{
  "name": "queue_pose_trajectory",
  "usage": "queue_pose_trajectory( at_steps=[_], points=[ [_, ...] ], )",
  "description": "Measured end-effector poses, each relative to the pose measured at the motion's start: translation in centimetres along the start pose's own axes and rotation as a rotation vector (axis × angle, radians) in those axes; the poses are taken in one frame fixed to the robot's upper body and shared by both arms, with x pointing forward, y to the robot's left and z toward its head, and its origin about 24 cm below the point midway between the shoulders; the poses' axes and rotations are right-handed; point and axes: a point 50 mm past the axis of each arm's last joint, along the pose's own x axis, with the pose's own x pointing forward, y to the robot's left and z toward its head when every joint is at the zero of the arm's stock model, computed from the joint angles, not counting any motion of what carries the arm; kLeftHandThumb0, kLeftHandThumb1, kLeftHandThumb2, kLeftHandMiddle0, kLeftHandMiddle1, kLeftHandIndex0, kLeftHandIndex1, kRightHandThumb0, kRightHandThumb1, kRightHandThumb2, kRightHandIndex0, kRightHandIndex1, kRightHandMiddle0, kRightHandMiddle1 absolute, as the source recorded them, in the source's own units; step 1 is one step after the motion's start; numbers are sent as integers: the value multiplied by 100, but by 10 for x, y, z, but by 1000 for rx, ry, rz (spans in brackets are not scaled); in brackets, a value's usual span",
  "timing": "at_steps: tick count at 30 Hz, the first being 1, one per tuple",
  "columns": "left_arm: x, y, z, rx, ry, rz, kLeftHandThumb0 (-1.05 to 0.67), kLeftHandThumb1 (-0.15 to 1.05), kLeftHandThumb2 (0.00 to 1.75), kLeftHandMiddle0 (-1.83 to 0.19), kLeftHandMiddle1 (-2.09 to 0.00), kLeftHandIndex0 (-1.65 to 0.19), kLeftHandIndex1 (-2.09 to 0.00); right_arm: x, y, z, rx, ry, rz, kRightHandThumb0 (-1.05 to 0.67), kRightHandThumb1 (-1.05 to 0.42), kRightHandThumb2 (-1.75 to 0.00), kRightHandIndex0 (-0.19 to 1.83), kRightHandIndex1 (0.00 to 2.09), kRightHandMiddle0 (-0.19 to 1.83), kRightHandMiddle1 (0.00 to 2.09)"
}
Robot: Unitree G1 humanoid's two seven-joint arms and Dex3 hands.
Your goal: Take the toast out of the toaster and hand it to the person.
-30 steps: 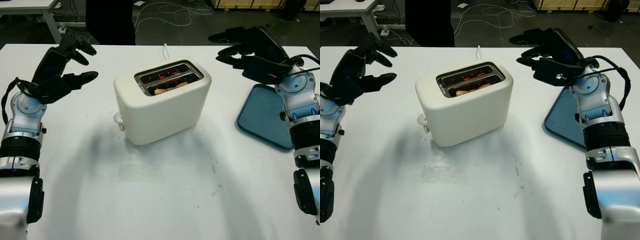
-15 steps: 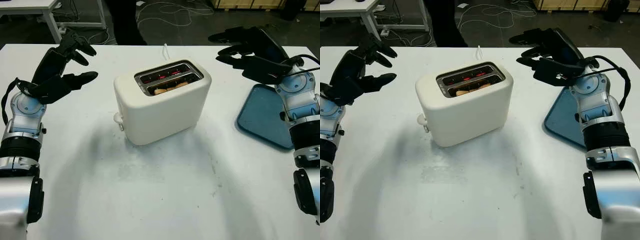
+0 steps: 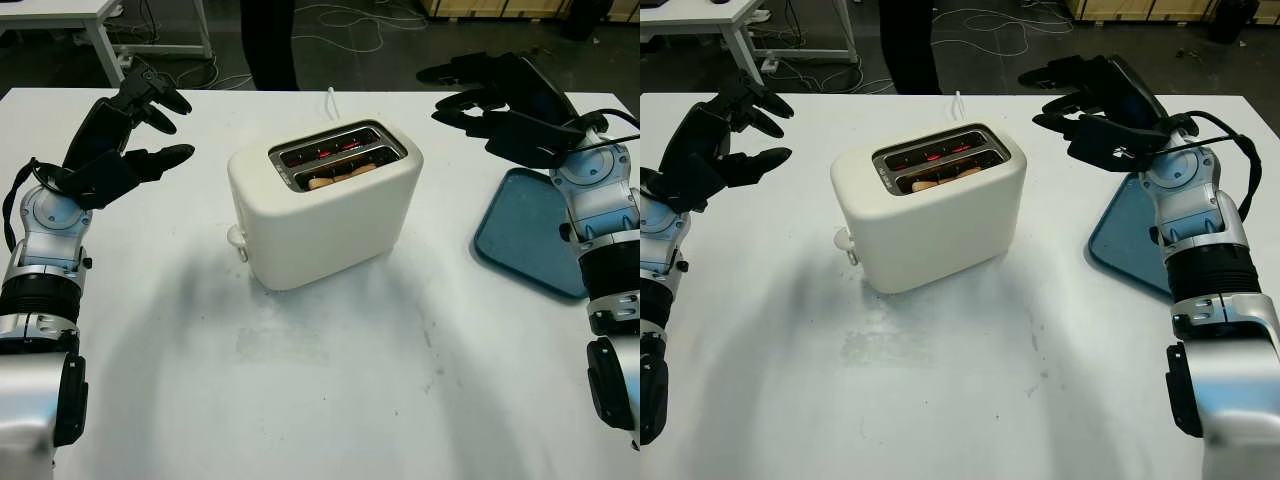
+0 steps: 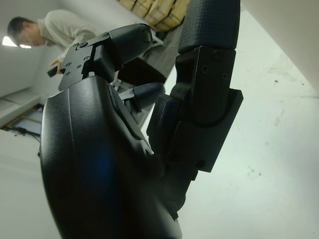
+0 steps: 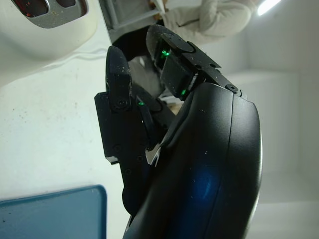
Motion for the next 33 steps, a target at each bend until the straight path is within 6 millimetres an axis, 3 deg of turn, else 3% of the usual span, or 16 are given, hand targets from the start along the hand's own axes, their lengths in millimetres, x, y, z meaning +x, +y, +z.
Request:
queue_pose_trajectory(
  at_steps=[33],
  points=[
    [0,1,0,-3,-1,3,-105,92,27,-5,-165,-9,-151,0,0,0,1,0,0,-36,-92,-24,93,0,75,0]
  ],
)
